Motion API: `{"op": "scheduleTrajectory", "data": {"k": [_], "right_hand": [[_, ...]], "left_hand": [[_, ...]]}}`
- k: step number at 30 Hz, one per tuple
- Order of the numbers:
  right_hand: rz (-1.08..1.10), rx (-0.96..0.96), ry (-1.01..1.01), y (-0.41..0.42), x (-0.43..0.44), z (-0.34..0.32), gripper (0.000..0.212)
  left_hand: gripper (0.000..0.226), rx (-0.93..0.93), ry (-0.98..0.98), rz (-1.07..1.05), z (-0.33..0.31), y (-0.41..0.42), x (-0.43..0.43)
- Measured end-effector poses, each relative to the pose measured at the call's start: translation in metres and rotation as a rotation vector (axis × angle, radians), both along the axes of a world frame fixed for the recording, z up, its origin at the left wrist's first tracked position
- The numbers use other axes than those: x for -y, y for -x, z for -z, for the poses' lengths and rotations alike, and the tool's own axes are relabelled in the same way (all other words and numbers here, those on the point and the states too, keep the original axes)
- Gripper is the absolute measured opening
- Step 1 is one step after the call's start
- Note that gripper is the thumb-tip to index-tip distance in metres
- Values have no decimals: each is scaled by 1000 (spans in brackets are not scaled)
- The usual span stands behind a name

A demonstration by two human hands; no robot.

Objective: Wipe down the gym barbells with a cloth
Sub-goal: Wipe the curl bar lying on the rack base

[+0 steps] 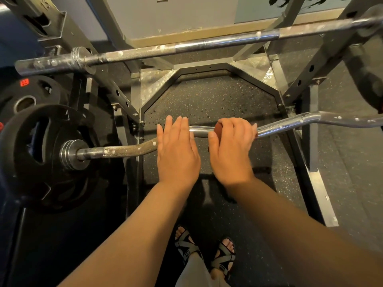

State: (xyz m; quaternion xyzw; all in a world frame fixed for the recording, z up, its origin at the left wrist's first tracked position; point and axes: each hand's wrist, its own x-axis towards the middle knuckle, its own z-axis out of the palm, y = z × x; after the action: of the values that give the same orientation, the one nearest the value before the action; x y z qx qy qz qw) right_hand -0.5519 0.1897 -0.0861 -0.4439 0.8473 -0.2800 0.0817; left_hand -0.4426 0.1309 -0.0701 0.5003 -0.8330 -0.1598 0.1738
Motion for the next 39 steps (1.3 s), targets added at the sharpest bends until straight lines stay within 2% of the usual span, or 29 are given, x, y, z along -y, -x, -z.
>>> {"op": "scheduleTrajectory", "data": {"k": [2, 4, 6, 8, 10, 13, 15, 18, 21, 25, 28, 32, 35, 39], "right_hand": [[-111, -48, 5, 15, -4, -3, 43], [-230, -131, -37, 39, -14, -7, 29], [-203, -228, -111, 53, -21, -8, 20], [-60, -258, -139, 42, -18, -7, 22], [25, -197, -87, 20, -9, -3, 24], [-84, -121, -2, 4, -4, -2, 35], [-206, -163, -38, 20, -9, -7, 40], [-284, -247, -96, 57, -25, -14, 24], [-150, -294, -128, 81, -40, -13, 18], [23, -207, -119, 46, -21, -7, 27], [-108, -153, -56, 19, -9, -7, 28], [-285, -225, -149, 56, -26, -17, 33], [-118, -242, -166, 76, -42, -16, 34], [34, -170, -112, 33, -22, -7, 28]], "left_hand": [[46, 1, 2, 8, 1, -1, 1], [45, -2, 9, 18, 1, -2, 2], [45, -7, 25, 18, 2, -2, 2], [46, 1, 41, 23, 3, 0, 0], [46, 12, 49, 47, 3, 5, -3], [50, 26, 54, 87, 2, 13, -6], [49, 45, 57, 102, 3, 14, -6], [47, 38, 58, 101, 2, 12, -5], [47, 21, 50, 103, 0, 12, -5], [46, 33, 56, 94, 2, 14, -6], [47, 53, 60, 98, 3, 15, -8], [47, 59, 57, 109, -1, 12, -6], [47, 60, 58, 116, -1, 11, -5], [47, 63, 58, 88, 0, 15, -9]]}}
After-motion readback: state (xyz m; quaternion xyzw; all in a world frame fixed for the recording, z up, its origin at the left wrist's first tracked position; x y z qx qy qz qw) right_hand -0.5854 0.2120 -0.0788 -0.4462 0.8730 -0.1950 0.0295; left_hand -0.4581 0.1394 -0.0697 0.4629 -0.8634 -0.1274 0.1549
